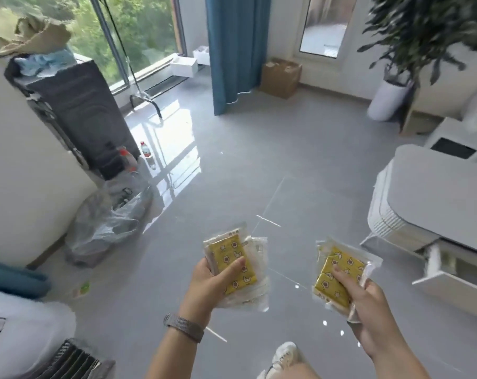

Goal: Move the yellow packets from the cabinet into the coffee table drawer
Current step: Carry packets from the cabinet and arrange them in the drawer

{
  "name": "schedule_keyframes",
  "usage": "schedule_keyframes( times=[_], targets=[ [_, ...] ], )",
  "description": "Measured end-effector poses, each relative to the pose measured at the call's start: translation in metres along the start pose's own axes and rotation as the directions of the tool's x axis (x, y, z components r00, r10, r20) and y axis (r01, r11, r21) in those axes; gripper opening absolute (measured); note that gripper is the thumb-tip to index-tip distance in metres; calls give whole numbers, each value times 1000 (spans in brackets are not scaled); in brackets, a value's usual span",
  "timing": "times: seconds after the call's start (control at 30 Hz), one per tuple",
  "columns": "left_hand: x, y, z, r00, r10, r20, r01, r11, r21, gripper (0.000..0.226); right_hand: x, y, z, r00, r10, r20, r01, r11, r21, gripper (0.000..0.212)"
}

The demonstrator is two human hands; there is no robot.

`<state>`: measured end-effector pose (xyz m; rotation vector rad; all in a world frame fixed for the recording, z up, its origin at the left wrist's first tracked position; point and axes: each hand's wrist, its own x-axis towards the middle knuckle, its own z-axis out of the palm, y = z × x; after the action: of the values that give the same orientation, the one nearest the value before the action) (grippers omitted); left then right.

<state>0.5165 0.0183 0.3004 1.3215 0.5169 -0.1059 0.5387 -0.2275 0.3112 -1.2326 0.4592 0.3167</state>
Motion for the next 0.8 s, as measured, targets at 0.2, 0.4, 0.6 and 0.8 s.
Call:
schedule_keyframes(
  times=[0.2, 0.4, 0.6, 0.8],
  targets=[
    [41, 4, 101, 975, -69, 211, 44, 992, 120, 24, 19, -29, -86, 971, -37, -234, 64, 992, 107, 28],
    [81, 7, 206, 922, -107, 373, 22, 974, 225, 31, 48, -58, -165, 908, -35, -418, 126, 973, 192, 8],
    [109, 1, 293, 872, -156, 464, 16, 956, 292, 46, 62, -82, -231, 848, -8, -530, 162, 956, 245, 10],
    [132, -13, 367, 807, -226, 545, 10, 929, 369, 38, 66, -93, -276, 786, 10, -618, 226, 926, 303, 10]
  ],
)
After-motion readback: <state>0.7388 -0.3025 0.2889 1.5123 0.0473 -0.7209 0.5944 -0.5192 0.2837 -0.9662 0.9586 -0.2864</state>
